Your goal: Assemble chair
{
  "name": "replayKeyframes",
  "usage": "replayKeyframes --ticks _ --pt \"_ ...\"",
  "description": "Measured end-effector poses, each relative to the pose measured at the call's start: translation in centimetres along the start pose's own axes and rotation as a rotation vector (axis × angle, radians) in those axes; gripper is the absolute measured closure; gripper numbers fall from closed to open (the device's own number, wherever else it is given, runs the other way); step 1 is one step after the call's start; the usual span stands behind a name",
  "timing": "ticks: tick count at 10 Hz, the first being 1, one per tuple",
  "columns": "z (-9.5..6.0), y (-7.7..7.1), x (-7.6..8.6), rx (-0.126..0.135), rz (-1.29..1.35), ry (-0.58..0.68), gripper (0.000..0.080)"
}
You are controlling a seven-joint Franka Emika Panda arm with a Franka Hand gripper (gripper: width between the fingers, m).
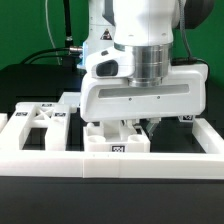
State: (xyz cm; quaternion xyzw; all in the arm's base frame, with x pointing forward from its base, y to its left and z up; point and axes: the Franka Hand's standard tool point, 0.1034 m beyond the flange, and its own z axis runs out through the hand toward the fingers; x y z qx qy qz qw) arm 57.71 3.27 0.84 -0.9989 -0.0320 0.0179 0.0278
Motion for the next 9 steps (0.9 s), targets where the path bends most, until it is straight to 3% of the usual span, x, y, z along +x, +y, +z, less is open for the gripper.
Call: replayKeyframes --ticks 4,9 --pt "0.0 -0.3 0.1 0.001 0.009 0.000 0.0768" --pt "-0.2 -6.0 1.9 0.011 -0.018 0.005 0.0767"
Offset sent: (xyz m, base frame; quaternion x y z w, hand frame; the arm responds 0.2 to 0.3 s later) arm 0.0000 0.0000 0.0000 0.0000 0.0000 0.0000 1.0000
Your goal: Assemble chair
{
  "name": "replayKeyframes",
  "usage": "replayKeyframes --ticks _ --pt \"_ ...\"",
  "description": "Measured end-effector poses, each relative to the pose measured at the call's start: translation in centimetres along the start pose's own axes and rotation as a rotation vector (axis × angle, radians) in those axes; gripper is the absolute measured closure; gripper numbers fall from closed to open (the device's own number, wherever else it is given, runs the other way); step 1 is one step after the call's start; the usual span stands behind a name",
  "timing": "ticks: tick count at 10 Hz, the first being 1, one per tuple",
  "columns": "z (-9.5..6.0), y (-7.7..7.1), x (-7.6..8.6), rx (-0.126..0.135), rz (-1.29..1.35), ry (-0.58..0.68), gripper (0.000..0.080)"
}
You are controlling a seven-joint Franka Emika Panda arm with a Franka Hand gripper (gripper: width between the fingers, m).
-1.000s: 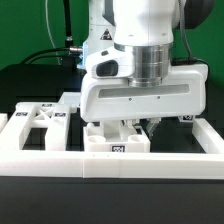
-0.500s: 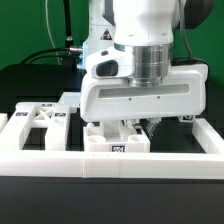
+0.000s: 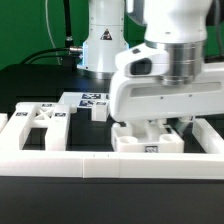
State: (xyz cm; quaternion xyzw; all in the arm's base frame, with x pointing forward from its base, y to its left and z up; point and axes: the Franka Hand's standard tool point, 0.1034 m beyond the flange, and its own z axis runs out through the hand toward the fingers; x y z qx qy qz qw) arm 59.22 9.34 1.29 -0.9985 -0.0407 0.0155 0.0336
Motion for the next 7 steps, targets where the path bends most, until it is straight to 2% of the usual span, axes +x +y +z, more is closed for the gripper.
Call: replayKeyframes --ticks 2,7 --pt "0.4 -1.5 1.0 0.002 -0.019 0.010 0.0767" --pt "0.0 -2.0 1.4 0.004 -0.019 0.008 0.0767"
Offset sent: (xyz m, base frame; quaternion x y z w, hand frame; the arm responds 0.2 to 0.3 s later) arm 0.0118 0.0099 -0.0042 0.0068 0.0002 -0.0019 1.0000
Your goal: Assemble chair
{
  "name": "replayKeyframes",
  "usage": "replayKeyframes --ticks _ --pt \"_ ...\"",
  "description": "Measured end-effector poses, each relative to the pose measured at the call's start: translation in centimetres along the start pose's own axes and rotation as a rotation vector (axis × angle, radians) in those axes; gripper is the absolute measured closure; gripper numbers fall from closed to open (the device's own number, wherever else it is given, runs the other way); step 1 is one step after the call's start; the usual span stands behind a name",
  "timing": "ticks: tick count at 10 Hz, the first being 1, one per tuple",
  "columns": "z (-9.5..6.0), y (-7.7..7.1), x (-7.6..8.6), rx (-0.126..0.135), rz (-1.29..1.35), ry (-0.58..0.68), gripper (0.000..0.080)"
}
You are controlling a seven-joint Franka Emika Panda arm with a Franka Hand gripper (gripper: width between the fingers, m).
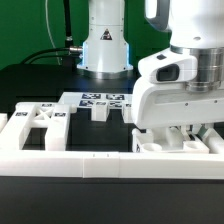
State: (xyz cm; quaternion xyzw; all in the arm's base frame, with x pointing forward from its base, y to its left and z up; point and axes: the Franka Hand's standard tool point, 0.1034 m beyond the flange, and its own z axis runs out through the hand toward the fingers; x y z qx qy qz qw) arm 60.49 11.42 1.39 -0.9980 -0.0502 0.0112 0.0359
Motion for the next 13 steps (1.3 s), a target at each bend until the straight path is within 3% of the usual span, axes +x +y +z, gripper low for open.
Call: replayKeyframes --ticks 2,3,4,5,6,9,13 --pt "-1.6 0.2 0.4 -0.001 0.028 0.002 0.0521" --pt "-2.7 0.2 0.7 0.002 0.017 0.009 0.0521" --pt "-4.0 0.7 0.9 0.009 0.019 0.013 0.0339" --pt "-5.0 1.0 0.9 0.008 0.018 0.015 0.0339" --pt "-5.6 1.6 0.2 0.005 -0.006 0.017 0.0190" --pt "-5.9 3.5 -3.4 -0.009 -0.010 0.020 0.0151" --pt "-5.7 3.5 -3.3 -0.007 -0.007 0.017 0.0151"
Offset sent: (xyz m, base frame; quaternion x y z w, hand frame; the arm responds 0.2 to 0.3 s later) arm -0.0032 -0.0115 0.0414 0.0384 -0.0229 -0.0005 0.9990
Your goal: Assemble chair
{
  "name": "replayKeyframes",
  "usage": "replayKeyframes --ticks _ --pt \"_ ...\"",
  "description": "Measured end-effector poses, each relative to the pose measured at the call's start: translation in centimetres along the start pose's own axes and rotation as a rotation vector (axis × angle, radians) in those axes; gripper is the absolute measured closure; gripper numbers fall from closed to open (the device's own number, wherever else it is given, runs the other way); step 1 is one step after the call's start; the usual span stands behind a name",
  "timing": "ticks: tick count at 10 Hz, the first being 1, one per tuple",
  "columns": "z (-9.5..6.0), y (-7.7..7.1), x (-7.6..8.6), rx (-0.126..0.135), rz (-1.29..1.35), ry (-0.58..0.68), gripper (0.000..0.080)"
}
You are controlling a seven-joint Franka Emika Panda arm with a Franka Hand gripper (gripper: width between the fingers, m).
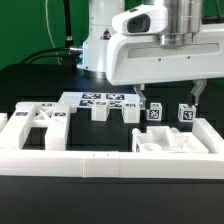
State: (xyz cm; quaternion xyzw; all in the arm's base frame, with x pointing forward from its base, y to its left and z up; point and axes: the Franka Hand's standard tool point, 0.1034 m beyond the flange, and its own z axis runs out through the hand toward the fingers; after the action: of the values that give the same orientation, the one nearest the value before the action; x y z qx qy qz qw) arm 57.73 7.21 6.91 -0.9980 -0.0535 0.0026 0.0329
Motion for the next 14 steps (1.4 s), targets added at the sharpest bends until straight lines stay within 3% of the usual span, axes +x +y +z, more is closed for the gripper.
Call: replayKeyframes --ticks 2,3,5,8,10,13,14 --pt "0.3 1.1 -2.6 -0.002 0.036 0.005 0.0151" --pt "0.8 1.9 -5.0 -0.001 0.049 -0.017 0.0151" --pt "1.8 3.0 -7.2 -0.009 0.036 -0.031 0.0151" --pt "1.9 2.6 -7.7 0.002 0.033 -0.103 0.0151" --pt "2.3 2.4 -8.2 0.011 0.060 -0.245 0.0151" --pt "2.4 3.7 -10.0 0.024 0.086 -0.477 0.0151" --pt "2.5 3.4 -9.8 0.031 0.082 -0.539 0.0151"
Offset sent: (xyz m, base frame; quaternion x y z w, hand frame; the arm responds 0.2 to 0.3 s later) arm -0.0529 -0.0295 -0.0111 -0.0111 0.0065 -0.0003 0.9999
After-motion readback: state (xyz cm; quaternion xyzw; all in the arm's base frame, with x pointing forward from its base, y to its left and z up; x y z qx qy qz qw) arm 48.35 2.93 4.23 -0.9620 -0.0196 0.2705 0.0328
